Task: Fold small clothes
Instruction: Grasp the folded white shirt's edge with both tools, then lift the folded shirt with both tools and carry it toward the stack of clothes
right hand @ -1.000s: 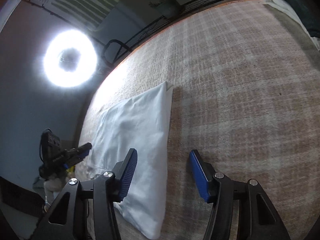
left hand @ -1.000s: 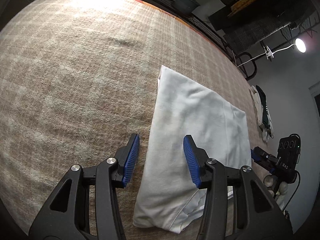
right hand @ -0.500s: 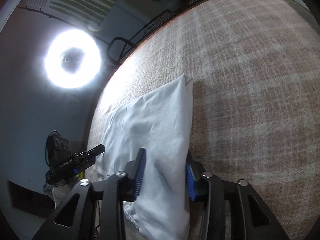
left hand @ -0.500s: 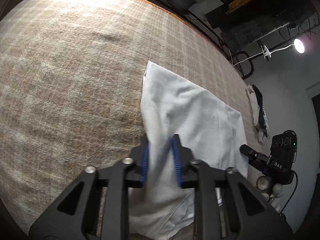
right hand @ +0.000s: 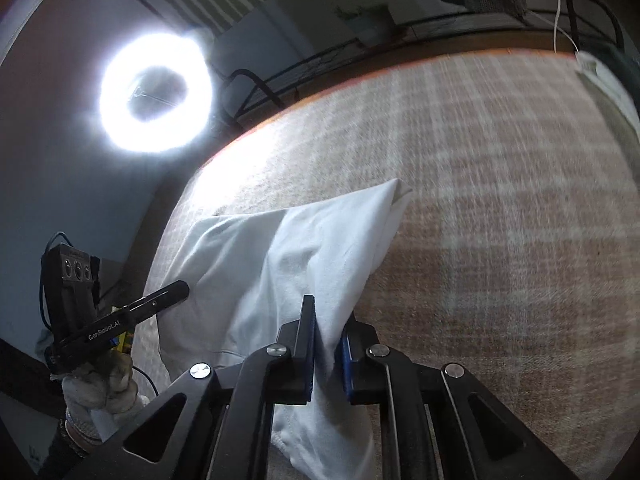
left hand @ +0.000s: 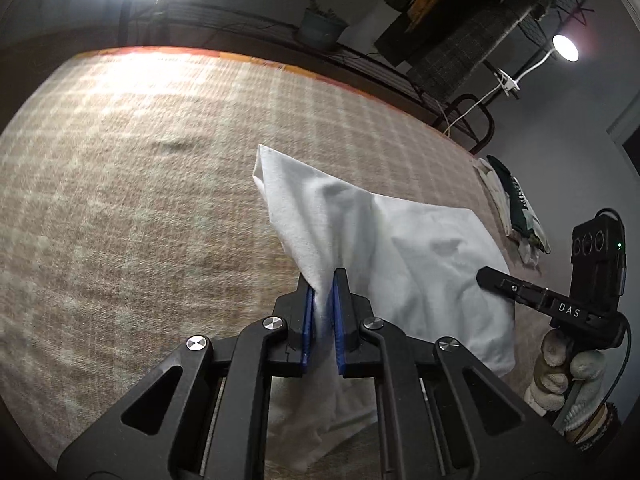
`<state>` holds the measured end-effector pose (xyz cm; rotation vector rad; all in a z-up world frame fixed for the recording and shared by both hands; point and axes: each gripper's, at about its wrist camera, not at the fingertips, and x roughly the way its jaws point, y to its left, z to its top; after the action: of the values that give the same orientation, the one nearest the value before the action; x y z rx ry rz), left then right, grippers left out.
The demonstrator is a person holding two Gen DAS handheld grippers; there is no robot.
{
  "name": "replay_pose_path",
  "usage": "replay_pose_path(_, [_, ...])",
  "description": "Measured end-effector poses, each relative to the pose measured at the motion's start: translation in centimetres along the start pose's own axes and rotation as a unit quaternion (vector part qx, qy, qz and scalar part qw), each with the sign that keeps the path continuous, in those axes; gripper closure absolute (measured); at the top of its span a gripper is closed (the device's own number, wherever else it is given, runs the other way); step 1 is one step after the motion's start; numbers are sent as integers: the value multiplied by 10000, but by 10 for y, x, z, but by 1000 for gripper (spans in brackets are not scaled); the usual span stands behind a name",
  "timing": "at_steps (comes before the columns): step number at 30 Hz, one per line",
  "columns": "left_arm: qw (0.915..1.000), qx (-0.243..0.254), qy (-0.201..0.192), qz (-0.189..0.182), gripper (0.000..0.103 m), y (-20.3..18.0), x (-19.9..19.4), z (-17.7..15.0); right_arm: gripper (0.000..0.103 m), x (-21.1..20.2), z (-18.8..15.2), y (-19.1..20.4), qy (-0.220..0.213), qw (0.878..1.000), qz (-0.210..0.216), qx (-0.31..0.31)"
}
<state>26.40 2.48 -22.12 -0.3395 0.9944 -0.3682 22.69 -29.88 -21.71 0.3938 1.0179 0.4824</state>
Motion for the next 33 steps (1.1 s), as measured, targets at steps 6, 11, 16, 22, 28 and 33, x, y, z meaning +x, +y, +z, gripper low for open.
replay_pose_path(6, [9998,75,-111,-164,96,-27,-9,4,95,-21,11,18,-174,9993,-174,-266])
replay_pose_path(11, [9991,102,-238,-348,96,-55,-13,17,95,-44,15,12,-352,9985,-282,-312])
replay_pose_path(16, [9979,345,-257,-488,96,-91,-7,25,95,-77,21,-2,-535,9966,-457,-431])
replay_pose_path(22, [9944,845,-204,-605,97,-149,11,23,95,-120,26,-35,-806,9936,-645,-467])
replay_pose_path(28, [9912,1023,-100,-834,97,-210,48,30,95,-152,31,-87,-955,9904,-934,-354])
replay_pose_path(33, [9873,1242,-44,-995,97,-269,83,35,95,-185,39,-136,-1085,9858,-1257,-261])
